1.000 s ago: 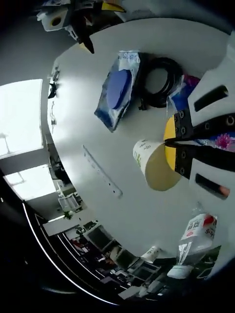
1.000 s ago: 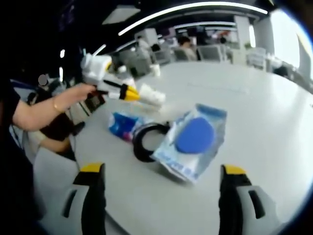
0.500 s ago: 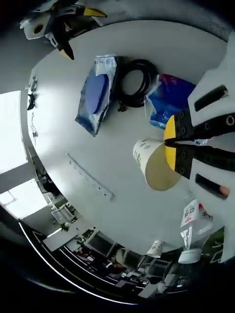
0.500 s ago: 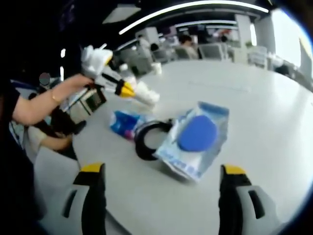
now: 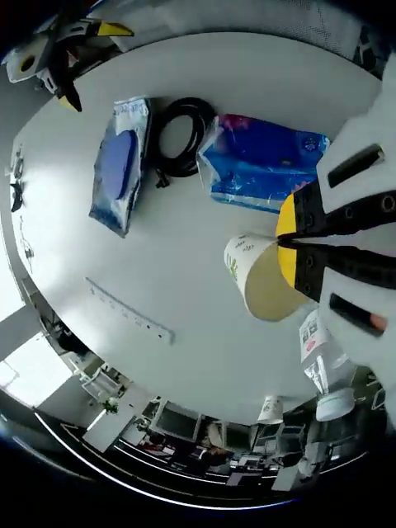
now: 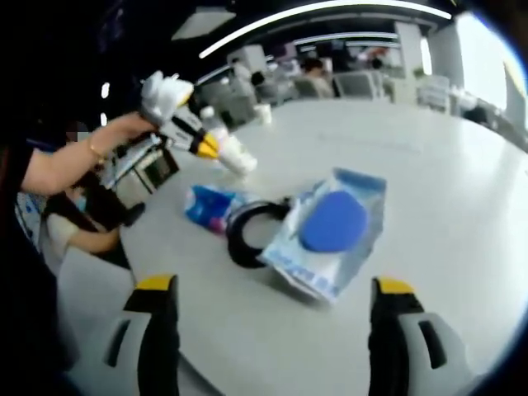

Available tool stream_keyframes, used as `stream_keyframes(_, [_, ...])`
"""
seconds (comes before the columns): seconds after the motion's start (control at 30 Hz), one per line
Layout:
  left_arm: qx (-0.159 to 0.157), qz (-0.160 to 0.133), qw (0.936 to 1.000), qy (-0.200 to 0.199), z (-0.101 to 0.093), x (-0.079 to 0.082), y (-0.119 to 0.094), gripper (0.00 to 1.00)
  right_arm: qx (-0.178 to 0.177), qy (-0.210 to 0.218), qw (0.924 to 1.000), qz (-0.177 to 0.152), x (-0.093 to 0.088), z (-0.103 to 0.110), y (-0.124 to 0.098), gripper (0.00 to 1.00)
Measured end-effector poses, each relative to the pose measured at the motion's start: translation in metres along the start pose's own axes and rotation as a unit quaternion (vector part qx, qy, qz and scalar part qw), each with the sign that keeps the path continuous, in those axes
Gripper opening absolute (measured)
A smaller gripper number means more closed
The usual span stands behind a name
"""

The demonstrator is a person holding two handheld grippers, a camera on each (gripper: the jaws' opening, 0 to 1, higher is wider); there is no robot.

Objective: Arrange the tabletop items into an orderly group along one side of the table until the central work area is clear of visible clutter.

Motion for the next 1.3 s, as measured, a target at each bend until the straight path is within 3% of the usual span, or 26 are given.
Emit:
stream_keyframes(0.2, [0.024, 0.034, 0.9985, 0.036, 0.01, -0.004, 0.002, 0.01, -0.001, 0.001, 1.0, 0.0, 0.0, -0.001, -0.001, 0.94])
stream_keyframes(0.37, [0.026, 0.056, 0.9948, 0.081, 0.011, -0.003, 0.005, 0.01, -0.003, 0.003, 1.0, 0.002, -0.001, -0.003, -0.001, 0.94])
stream_keyframes(0.63, [0.018, 0.081, 0.9897, 0.116, 0.014, -0.003, 0.011, 0.0, -0.002, 0.006, 1.0, 0.004, -0.002, -0.005, -0.001, 0.93])
stream_keyframes(0.9, [0.039, 0.121, 0.9765, 0.174, 0.024, -0.004, 0.015, 0.01, -0.001, 0.013, 0.9999, 0.003, -0.005, -0.007, -0.001, 0.93])
stream_keyframes(1.0, [0.053, 0.145, 0.9648, 0.213, 0.025, -0.006, 0.018, 0.01, 0.0, 0.015, 0.9999, 0.001, -0.005, -0.007, 0.0, 0.93])
stream_keyframes(1.07, [0.054, 0.155, 0.9608, 0.223, 0.023, -0.007, 0.022, 0.01, 0.0, 0.017, 0.9999, 0.001, -0.006, -0.007, -0.001, 0.93])
stream_keyframes(1.3, [0.059, 0.151, 0.9597, 0.23, 0.026, -0.002, 0.027, 0.01, -0.001, 0.026, 0.9997, 0.001, -0.01, -0.011, -0.002, 0.93])
Point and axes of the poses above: the point that each gripper's makers call its tool centre point, and the gripper's own axes: y roughly forward along the fingers, z roughly to its left, x roughly out of its top, the point moved 2 cm from there along -y, roughly backward along the fingers, and after that the axes turned 14 degrees about z, right-handed, at the moved point
